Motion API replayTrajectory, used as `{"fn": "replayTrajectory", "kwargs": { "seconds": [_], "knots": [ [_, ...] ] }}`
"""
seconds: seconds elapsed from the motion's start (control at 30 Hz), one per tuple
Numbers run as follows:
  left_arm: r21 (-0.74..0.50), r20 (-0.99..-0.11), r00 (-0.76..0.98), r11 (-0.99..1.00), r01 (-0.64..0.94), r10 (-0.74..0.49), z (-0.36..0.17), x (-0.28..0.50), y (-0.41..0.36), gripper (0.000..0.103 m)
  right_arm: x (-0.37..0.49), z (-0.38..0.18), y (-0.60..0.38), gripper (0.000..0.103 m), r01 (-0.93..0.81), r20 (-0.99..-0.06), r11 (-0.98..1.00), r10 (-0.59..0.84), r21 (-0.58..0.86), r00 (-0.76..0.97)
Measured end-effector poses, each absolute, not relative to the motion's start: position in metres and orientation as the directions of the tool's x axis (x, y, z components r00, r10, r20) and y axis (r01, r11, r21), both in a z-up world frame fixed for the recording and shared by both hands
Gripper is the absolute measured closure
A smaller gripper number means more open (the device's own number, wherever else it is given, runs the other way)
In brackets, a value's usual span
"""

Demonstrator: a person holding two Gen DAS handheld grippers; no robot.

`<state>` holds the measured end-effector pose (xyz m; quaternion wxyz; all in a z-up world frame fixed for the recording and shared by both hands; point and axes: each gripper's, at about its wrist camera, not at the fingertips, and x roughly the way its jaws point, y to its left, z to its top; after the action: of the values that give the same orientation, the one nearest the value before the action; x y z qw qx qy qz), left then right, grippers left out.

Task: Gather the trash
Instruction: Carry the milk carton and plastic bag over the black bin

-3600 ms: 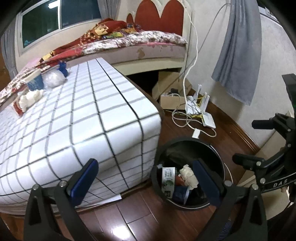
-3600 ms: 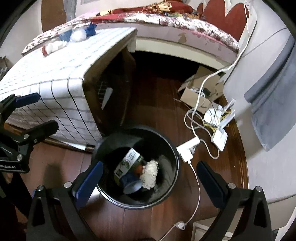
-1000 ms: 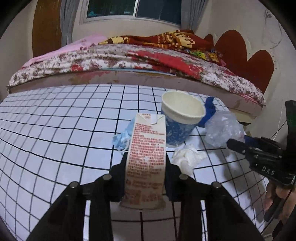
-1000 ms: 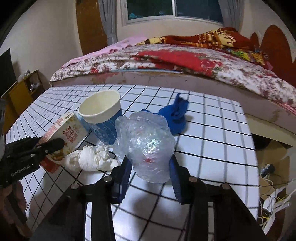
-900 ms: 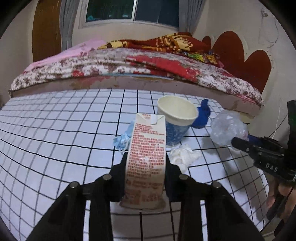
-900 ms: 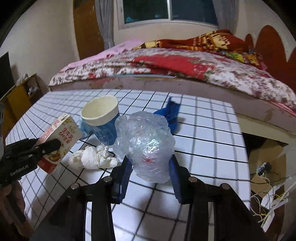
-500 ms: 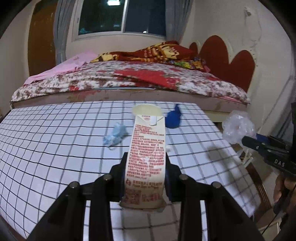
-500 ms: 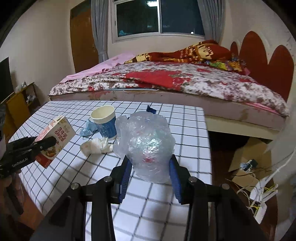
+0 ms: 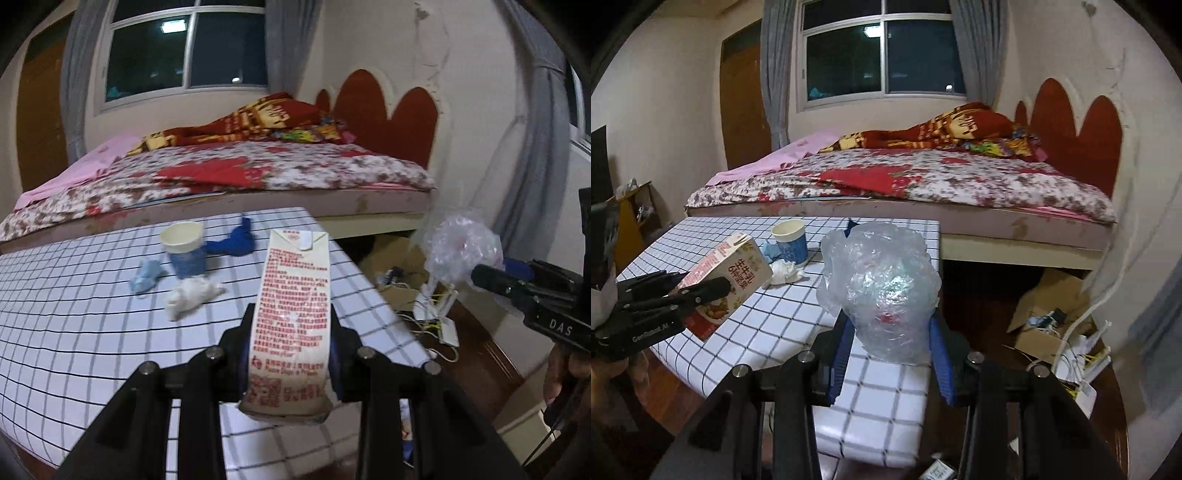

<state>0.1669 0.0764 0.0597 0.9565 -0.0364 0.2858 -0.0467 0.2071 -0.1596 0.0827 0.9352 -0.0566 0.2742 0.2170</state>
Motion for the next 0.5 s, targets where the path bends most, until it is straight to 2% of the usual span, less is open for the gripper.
{"fn": "replayTrajectory", "kwargs": {
  "seconds": [0.27,0.5],
  "knots": [
    [-0.092,-0.551,0.814,0.983,0.160,-0.184,0.050,0.156,0.022,0.068,0.172,0.065,-0.223,0.061,-0.356,-0.533,0.933,0.330,0.057,0.779],
    [-0.103,-0.578,0.781,0.970,0.218,-0.237,0.034,0.151,-0.021,0.068,0.159,0.038,-0.268,0.061,-0.282,-0.580,0.956,0.273,0.076,0.767]
  ]
}}
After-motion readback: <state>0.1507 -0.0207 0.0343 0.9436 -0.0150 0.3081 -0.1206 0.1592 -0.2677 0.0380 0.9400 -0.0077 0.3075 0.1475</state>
